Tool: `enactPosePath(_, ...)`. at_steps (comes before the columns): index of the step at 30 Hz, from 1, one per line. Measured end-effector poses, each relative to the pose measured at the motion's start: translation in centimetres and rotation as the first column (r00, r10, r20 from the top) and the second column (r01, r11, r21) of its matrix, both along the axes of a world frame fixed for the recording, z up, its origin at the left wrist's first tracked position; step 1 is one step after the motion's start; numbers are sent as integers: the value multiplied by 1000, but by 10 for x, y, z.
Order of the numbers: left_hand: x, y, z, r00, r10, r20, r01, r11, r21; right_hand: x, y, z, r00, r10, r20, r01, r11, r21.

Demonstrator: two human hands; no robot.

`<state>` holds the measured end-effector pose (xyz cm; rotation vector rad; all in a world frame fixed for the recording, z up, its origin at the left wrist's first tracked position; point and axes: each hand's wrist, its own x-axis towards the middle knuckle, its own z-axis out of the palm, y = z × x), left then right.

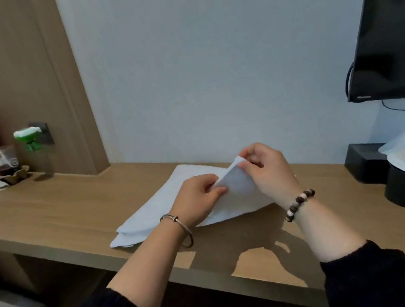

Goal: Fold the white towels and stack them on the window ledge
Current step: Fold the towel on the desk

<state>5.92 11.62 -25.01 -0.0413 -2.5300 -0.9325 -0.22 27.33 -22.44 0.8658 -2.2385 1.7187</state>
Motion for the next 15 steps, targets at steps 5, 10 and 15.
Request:
enactPosePath(5,-5,-13,57,997,28,-71,-25,999,33,-4,-19,55,996,79,-29,-82,989,-125)
enactPosePath(10,-4,-25,115,992,-39,118,23,991,132,-3,-33,104,987,85,-134,-114,967,-230)
enactPosePath(15,0,-41,135,947,-70,313,67,998,20,-9,-36,137,968,-13,-252,-71,945,-319)
